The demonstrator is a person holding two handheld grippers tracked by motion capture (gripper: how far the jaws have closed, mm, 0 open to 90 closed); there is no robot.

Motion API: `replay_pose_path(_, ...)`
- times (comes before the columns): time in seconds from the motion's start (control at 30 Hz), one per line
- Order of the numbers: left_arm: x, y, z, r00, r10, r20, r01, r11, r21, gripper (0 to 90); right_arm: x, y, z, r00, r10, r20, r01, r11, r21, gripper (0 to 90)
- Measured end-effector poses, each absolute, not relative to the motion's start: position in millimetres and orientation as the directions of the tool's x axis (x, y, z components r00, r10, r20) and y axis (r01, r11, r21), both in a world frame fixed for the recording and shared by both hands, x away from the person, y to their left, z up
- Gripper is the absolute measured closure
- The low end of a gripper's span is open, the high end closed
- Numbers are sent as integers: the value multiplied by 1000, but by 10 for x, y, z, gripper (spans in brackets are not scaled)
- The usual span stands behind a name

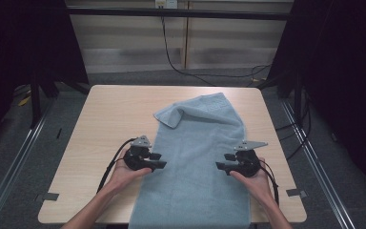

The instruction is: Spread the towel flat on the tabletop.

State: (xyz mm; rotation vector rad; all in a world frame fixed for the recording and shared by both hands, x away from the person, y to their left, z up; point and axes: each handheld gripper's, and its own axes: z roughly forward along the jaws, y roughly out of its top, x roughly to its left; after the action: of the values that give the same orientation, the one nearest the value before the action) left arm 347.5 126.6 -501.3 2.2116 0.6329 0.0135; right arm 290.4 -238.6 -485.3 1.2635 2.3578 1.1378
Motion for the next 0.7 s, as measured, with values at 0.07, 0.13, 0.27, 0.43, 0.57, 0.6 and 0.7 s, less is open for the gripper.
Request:
replay_pose_path(0.07, 3427, 1251, -5028, 888, 440, -135, 390, -562, 730, 552, 2941, -2370, -4898, -597, 793, 121, 601, 342, 723, 445)
replay_pose_path(0.13, 3334, 1237, -5016, 898, 438, -47, 333, -604, 724, 629, 2944, -2355, -4940, -595, 796, 110, 610, 359, 706, 440)
replay_pose_path(0.27, 3227, 1331, -4998, 901, 425, -85, 353, -606, 713, 832, 2897, -2309, -5009, -598, 799, 60, 601, 398, 693, 459)
replay_pose_path(0.43, 3034, 1520, -4989, 905, 402, -140, 375, -598, 709, 847, 2791, -2199, -4995, -640, 766, 60, 577, 427, 697, 766)
replay_pose_path(0.57, 2852, 1708, -4973, 902, 380, -204, 401, -568, 718, 849, 2645, -2109, -4970, -692, 715, 105, 565, 444, 696, 833)
replay_pose_path(0.6, 2801, 1751, -4954, 903, 381, -200, 398, -561, 726, 848, 2590, -2093, -4952, -701, 704, 116, 563, 446, 696, 837)
replay_pose_path(0.7, 2630, 1851, -4885, 905, 343, -252, 407, -527, 746, 847, 2365, -2053, -4887, -732, 669, 128, 542, 458, 705, 843)
